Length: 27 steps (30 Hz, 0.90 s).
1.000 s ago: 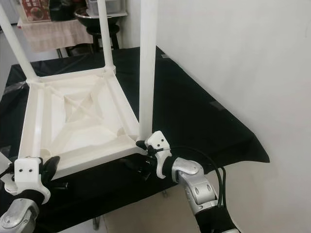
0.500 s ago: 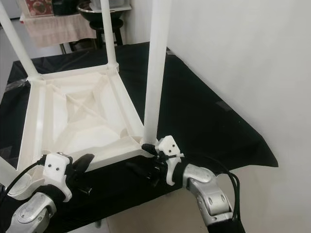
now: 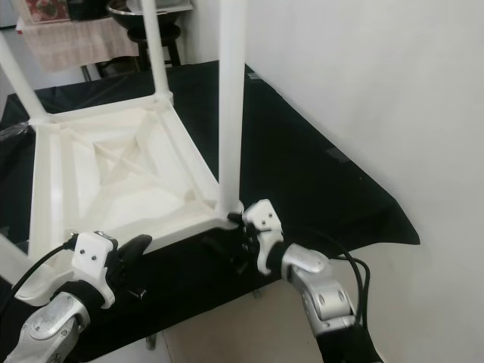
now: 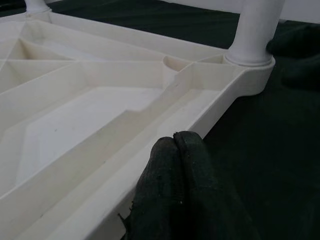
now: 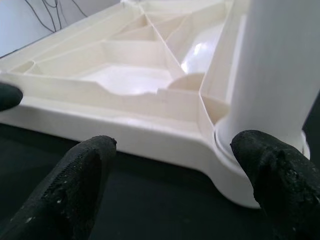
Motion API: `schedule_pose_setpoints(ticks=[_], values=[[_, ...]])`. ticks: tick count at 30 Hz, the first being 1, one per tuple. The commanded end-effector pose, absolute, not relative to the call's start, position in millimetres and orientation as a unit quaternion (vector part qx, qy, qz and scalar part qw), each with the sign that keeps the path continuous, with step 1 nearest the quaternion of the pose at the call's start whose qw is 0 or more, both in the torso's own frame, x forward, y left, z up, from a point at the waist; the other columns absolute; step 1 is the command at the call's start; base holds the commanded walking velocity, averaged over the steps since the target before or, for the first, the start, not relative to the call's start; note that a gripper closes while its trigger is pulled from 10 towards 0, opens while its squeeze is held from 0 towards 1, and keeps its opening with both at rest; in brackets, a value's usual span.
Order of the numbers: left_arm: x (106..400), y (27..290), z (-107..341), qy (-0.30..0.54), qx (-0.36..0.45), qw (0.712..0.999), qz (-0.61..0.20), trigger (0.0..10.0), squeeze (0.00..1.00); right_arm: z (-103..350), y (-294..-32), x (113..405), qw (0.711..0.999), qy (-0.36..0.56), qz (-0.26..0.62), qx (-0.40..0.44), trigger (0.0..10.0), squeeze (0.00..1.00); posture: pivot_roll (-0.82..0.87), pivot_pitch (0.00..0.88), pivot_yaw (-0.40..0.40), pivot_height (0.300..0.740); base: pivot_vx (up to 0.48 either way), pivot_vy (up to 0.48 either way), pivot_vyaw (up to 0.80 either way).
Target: Building children table
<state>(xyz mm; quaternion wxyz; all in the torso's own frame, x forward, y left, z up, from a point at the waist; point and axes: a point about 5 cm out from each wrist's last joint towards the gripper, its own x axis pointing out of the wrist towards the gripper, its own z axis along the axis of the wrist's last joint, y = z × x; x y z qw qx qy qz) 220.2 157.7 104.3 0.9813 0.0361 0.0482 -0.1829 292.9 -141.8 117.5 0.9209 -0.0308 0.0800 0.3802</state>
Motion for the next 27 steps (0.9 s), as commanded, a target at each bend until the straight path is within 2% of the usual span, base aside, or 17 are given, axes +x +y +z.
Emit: schedule_pose_setpoints(ticks=[1, 13, 22, 27], values=[[218, 159, 104, 0.053, 0.041, 0.981, -0.183, 10.0, 0.0, 121, -140, 294, 0.92, 0.068, 0.384, -0.032, 10.0, 0.0, 0.02, 0.034, -0.006, 0.74, 0.0, 0.0, 0.0], [218, 159, 103, 0.055, 0.047, 0.979, -0.188, 10.0, 0.0, 118, -144, 265, 0.888, 0.071, 0.454, -0.019, 10.0, 0.0, 0.01, 0.044, 0.002, 0.74, 0.0, 0.0, 0.0], [217, 156, 106, 0.042, 0.044, 0.978, -0.199, 10.0, 0.0, 116, -164, 255, 0.896, 0.073, 0.438, 0.008, 10.0, 0.0, 0.0, 0.048, 0.008, 0.74, 0.0, 0.0, 0.0], [215, 145, 112, 0.028, 0.019, 0.969, -0.243, 10.0, 0.0, 118, -164, 243, 0.878, 0.071, 0.472, 0.018, 10.0, 0.0, -0.01, 0.049, 0.018, 0.74, 0.0, 0.0, 0.8]])
